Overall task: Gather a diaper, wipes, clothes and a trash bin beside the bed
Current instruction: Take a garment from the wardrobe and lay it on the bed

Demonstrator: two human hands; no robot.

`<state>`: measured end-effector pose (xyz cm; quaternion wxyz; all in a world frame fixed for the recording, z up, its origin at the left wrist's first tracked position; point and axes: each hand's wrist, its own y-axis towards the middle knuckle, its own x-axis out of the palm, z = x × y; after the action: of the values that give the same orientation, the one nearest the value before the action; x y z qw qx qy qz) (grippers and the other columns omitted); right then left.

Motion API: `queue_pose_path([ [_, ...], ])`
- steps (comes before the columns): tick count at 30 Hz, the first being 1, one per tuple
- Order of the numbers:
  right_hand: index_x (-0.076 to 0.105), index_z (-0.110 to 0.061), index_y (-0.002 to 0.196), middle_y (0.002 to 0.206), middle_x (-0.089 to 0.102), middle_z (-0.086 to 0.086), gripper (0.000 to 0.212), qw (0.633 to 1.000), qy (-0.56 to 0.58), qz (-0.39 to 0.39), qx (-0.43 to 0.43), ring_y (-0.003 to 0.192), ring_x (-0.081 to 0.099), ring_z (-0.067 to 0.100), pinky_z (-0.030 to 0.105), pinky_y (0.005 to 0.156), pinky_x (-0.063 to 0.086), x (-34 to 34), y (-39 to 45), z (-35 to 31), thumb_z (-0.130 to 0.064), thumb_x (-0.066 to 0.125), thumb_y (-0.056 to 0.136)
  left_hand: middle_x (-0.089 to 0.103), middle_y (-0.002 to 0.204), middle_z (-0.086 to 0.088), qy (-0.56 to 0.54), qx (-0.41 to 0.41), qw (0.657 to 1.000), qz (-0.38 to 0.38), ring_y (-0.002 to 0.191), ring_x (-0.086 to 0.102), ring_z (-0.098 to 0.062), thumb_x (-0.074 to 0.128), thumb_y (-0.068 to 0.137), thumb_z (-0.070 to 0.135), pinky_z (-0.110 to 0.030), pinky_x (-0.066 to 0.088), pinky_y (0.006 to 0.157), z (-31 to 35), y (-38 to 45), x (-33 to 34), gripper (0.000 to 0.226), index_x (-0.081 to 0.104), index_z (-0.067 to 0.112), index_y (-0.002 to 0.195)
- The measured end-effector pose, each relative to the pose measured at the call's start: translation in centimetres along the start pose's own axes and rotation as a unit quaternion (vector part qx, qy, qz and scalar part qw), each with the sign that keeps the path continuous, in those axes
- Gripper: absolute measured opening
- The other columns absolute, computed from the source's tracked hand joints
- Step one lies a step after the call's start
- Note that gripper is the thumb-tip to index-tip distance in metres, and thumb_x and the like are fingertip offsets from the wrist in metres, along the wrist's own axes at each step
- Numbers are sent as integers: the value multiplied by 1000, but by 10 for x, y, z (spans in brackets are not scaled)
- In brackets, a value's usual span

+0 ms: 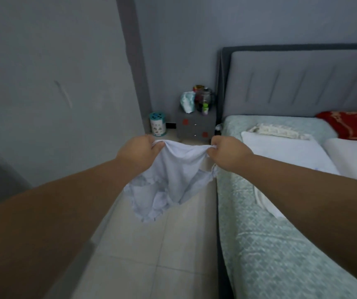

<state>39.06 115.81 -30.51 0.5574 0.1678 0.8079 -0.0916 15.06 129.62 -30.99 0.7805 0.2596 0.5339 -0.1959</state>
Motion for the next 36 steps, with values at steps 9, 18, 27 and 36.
queue_pose_path([
  [9, 48, -24, 76, 75, 55, -1, 21, 993, 7, 43, 109, 76, 55, 23, 30, 57, 35, -20, 20, 93, -36, 45, 93, 51, 75, -2, -8, 109, 994, -30, 79, 55, -30, 39, 101, 53, -36, 34, 63, 71, 99, 58, 43, 44, 21, 73],
  [18, 51, -18, 80, 73, 54, -2, 22, 978, -2, 78, 196, 72, 52, 21, 29, 53, 29, -14, 86, 128, -36, 45, 91, 42, 67, 2, -52, 205, 975, -64, 70, 45, -25, 44, 101, 50, -37, 29, 61, 76, 214, 99, 42, 41, 22, 70],
  [27, 50, -21, 79, 74, 54, -2, 19, 961, 9, 109, 255, 69, 50, 16, 29, 52, 29, -10, 164, 125, -35, 43, 89, 42, 66, 4, -77, 267, 957, -84, 69, 46, -23, 45, 101, 48, -36, 29, 60, 59, 314, 106, 42, 38, 24, 68],
  [36, 50, -19, 81, 77, 58, 2, 18, 957, 5, 113, 266, 72, 54, 20, 31, 54, 34, -23, 234, 163, -33, 43, 90, 41, 65, 5, -62, 284, 953, -86, 70, 45, -23, 45, 101, 49, -36, 28, 61, 82, 398, 129, 42, 38, 23, 68],
])
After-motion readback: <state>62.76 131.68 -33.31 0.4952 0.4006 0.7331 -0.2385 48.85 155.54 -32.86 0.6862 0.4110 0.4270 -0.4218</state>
